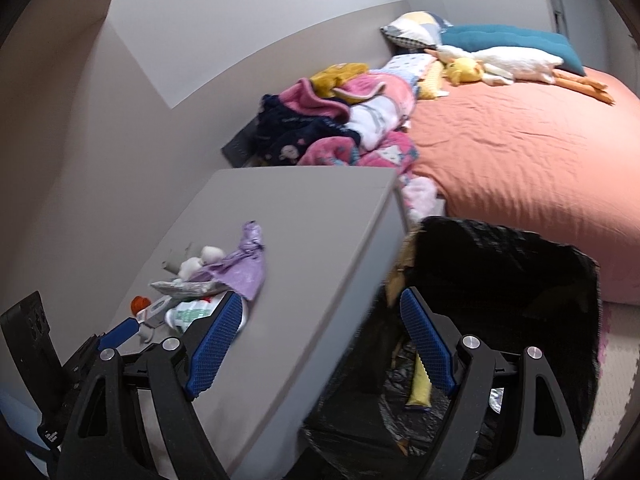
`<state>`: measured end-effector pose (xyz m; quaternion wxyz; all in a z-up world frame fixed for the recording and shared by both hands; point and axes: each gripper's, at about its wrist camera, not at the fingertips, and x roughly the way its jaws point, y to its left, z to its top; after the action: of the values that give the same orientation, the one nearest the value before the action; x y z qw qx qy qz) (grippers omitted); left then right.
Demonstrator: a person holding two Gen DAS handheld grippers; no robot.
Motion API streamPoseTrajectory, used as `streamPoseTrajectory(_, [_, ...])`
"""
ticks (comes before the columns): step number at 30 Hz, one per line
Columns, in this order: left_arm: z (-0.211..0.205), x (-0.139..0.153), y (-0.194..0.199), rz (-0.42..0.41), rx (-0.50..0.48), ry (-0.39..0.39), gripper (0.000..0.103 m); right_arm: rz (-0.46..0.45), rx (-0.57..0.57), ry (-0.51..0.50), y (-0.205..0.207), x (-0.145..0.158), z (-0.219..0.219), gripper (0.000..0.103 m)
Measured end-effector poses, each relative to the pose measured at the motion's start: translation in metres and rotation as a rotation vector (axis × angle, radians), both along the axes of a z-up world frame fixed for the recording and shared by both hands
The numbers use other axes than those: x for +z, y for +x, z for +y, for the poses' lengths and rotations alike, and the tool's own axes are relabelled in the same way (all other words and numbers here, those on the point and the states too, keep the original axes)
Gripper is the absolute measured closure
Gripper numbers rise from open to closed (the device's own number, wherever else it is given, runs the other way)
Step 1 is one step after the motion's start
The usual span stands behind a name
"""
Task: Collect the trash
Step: 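Move both tools back over the table toward the purple bag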
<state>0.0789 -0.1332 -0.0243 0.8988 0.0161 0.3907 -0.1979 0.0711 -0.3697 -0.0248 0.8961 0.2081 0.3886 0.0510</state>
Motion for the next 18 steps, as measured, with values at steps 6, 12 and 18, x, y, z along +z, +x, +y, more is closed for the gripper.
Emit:
streamPoseTrajectory(6, [0.034, -0.004, -0.002, 0.004, 0.084, 0.005, 0.007, -0.014, 0.085, 0.011, 0.019, -0.003, 0.032, 0.028])
streamPoseTrajectory(12, [0.066, -0.009, -0.003, 0.014, 0.163, 0.000, 0.007, 0.002, 0.129, 0.009, 0.037, -0.009, 0.057, 0.033])
streamPoseTrajectory(18, [0.092, -0.016, 0.001, 0.017, 0.240, 0.000, 0.007, 0.025, 0.160, 0.007, 0.056, -0.016, 0.077, 0.040])
